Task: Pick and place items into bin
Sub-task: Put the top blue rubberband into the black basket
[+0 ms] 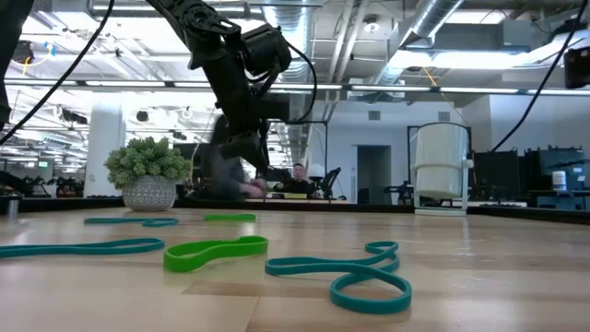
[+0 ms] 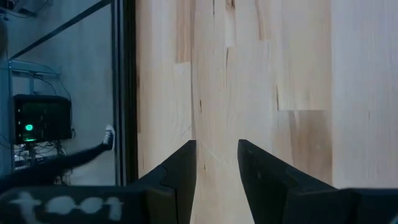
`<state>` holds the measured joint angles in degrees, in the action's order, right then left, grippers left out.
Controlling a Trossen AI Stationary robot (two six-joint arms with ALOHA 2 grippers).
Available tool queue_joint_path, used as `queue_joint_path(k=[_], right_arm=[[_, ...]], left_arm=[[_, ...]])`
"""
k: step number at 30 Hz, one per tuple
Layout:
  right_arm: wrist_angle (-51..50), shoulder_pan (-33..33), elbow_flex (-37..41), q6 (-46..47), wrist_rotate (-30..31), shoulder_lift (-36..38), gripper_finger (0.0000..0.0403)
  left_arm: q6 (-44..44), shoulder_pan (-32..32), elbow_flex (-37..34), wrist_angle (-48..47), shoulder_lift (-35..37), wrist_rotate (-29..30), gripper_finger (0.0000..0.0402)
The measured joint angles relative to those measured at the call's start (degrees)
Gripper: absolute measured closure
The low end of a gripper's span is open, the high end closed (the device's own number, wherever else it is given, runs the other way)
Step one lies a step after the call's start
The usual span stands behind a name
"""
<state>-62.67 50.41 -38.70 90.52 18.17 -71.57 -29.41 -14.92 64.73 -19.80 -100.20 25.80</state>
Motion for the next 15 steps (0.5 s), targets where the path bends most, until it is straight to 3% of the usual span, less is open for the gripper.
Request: queue_joint_path(k=[8,15], right_arm=[[11.3,-1.8,-2.0,-11.3,-1.9,1.0,0.0394],[11.8,1.4,-7.2,-3.6,-4.8,3.2,0.0401]], left_arm=[[-0.3,0.0,0.0,0.0,0.0,0.0,0.0292],[-0.3,0.0,0.0,0.0,0.0,0.0,0.0292]])
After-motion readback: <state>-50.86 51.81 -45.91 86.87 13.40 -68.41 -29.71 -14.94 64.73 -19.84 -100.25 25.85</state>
